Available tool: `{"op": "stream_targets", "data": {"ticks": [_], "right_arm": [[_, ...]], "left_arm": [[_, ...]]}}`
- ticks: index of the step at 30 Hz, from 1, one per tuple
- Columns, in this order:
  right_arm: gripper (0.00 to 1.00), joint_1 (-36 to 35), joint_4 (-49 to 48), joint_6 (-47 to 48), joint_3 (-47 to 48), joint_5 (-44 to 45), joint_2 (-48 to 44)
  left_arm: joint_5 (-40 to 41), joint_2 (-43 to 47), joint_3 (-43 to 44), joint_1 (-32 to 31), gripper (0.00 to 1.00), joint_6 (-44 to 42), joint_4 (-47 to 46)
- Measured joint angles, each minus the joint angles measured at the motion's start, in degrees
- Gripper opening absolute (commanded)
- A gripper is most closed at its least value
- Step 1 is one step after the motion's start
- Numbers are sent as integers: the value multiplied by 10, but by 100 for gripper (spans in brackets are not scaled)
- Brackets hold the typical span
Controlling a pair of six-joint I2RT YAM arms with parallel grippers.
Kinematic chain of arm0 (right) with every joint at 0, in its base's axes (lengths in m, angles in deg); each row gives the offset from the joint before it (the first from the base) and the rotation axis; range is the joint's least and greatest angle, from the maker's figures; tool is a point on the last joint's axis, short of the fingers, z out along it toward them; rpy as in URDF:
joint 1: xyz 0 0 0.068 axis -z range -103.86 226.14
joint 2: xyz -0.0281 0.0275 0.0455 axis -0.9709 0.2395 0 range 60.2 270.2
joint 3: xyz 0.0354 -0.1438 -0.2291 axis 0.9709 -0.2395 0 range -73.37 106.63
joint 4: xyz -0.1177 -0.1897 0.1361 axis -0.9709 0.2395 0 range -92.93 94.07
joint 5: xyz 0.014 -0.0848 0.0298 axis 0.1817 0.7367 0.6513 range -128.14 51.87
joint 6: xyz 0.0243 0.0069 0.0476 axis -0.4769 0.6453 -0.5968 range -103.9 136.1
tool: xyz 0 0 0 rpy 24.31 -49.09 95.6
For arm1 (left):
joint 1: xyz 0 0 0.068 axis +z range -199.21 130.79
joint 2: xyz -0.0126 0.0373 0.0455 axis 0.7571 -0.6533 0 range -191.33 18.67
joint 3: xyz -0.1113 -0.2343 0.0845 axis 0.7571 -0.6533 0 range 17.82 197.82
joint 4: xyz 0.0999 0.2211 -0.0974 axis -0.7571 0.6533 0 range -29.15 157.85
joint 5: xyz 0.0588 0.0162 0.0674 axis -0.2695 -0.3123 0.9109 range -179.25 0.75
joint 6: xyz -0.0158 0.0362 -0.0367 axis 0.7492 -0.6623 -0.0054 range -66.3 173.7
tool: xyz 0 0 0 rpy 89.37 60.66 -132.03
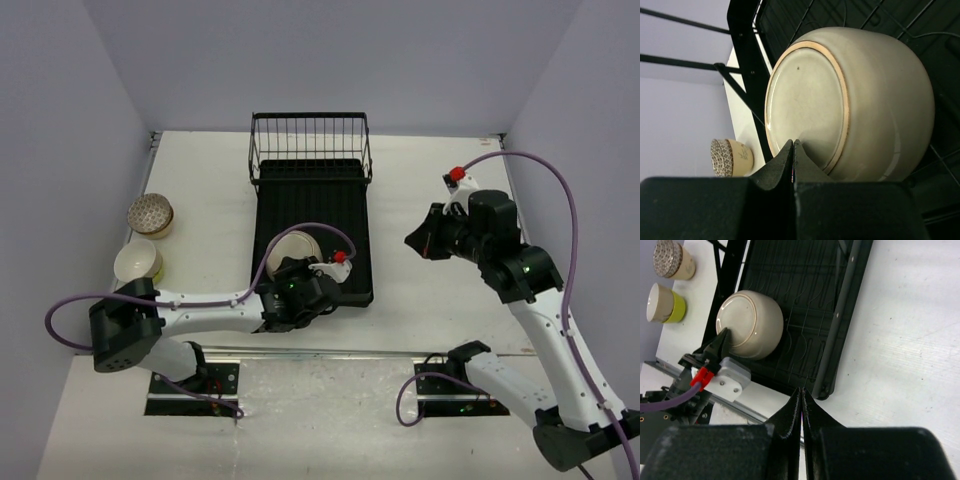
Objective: Unload the bowls from the dish rack
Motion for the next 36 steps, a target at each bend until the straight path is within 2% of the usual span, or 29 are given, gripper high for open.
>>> {"op": "stream_targets", "data": {"ticks": [4, 10, 12, 14, 15, 16, 18, 22, 24, 28, 33, 34, 35, 36], "right_arm": [[0, 0, 3, 0, -9, -35, 14], [4, 0, 13, 2, -10, -81, 41], [7, 0, 17, 3, -10, -90, 50], [10, 0, 20, 4, -10, -97, 55], [12, 0, 21, 5, -10, -103, 57], [18, 0, 21, 7, -9, -106, 59], [22, 0, 22, 9, -8, -114, 65], [40, -1, 22, 12, -3, -123, 84], [44, -4, 22, 13, 1, -130, 97], [62, -15, 19, 10, 9, -144, 120], [77, -49, 7, -3, 27, -162, 161], [79, -61, 2, -8, 33, -164, 172], [80, -75, -8, -15, 37, -168, 184], [81, -84, -16, -21, 39, -172, 193]], "left_arm": [[16, 4, 3, 0, 0, 38, 39], [21, 3, 32, 0, 11, 100, 111], [20, 3, 45, 0, 20, 118, 136], [17, 3, 59, 0, 22, 136, 161], [17, 3, 67, 0, 26, 144, 173], [18, 3, 78, 0, 30, 154, 190], [26, 5, 100, 0, 36, 168, 211], [42, 24, 141, 0, 40, 184, 234], [52, 40, 165, 0, 42, 194, 245], [71, 69, 203, 0, 38, 229, 270], [66, 92, 252, 0, 15, 344, 355], [57, 100, 259, 0, 11, 367, 369], [49, 107, 263, 0, 2, 387, 380], [37, 118, 267, 2, 0, 418, 397]]}}
